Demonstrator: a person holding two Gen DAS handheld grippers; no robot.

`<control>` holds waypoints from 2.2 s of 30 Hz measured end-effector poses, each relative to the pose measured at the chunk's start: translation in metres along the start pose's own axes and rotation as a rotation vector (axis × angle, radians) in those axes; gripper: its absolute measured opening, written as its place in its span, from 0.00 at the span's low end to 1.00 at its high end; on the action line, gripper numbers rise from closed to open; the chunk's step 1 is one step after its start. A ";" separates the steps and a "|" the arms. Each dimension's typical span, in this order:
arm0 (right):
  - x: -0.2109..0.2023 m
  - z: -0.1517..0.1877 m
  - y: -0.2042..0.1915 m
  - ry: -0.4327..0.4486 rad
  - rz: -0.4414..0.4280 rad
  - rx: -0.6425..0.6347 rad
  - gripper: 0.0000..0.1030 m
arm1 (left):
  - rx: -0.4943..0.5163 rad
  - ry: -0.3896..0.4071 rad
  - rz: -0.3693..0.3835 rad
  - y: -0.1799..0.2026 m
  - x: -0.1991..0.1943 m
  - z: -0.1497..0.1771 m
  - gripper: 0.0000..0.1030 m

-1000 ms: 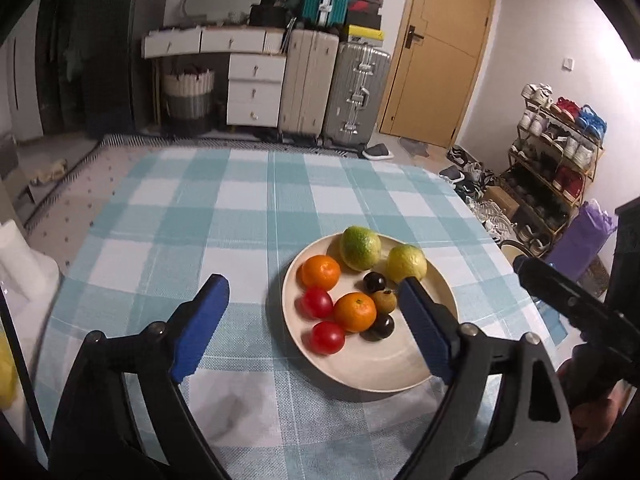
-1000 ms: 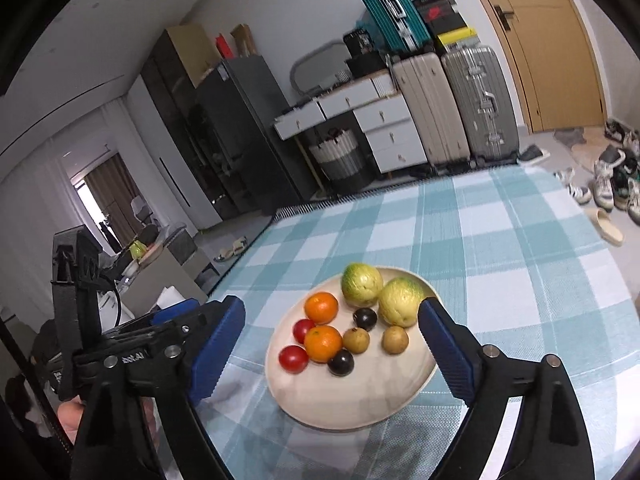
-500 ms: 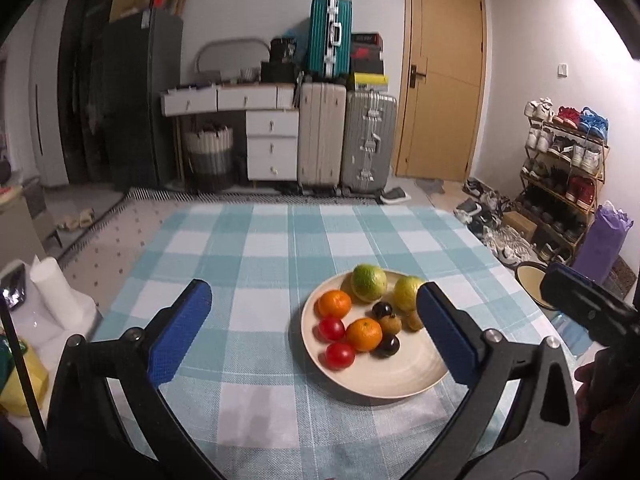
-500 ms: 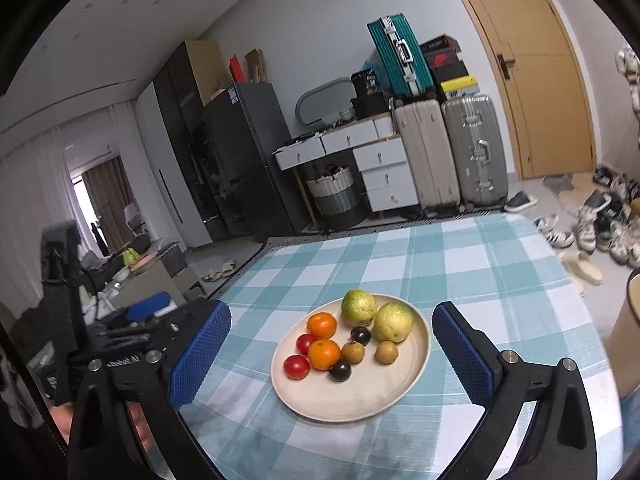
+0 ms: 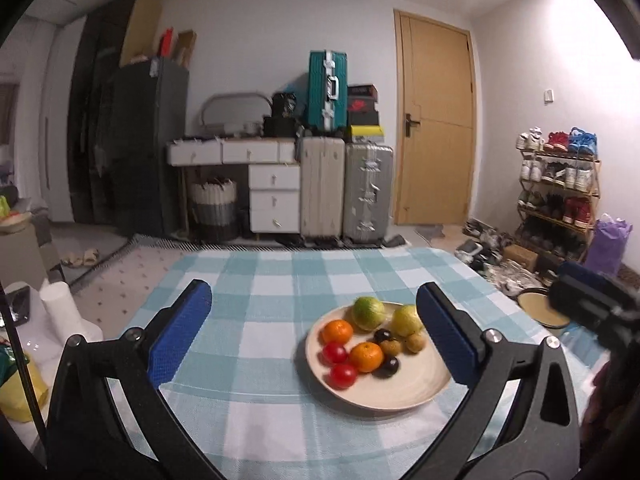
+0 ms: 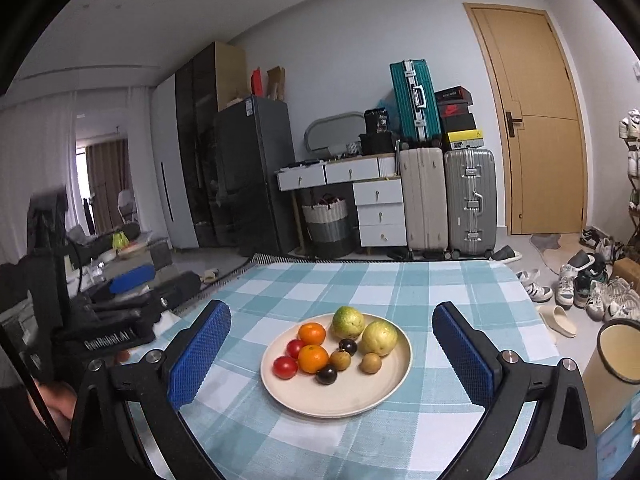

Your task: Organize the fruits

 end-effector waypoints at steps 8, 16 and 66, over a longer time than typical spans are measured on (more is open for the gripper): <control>-0.008 0.014 -0.006 0.040 0.081 -0.078 1.00 | 0.016 0.062 -0.019 -0.008 -0.006 0.017 0.99; -0.005 0.044 -0.006 0.047 0.125 -0.139 1.00 | 0.050 0.075 -0.077 -0.021 0.005 0.042 0.99; 0.028 0.064 0.016 -0.084 0.186 -0.108 1.00 | -0.003 -0.043 -0.093 -0.040 0.044 0.071 0.99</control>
Point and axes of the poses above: each gripper's, at about its wrist camera, not at the fingertips, and x roughly the way its jaws point, y to its right, z to its underside, the point moved 7 cm from there along x, roughly the way its jaws point, and after that the axes turned 9 degrees about -x, right-handed, at the moved point
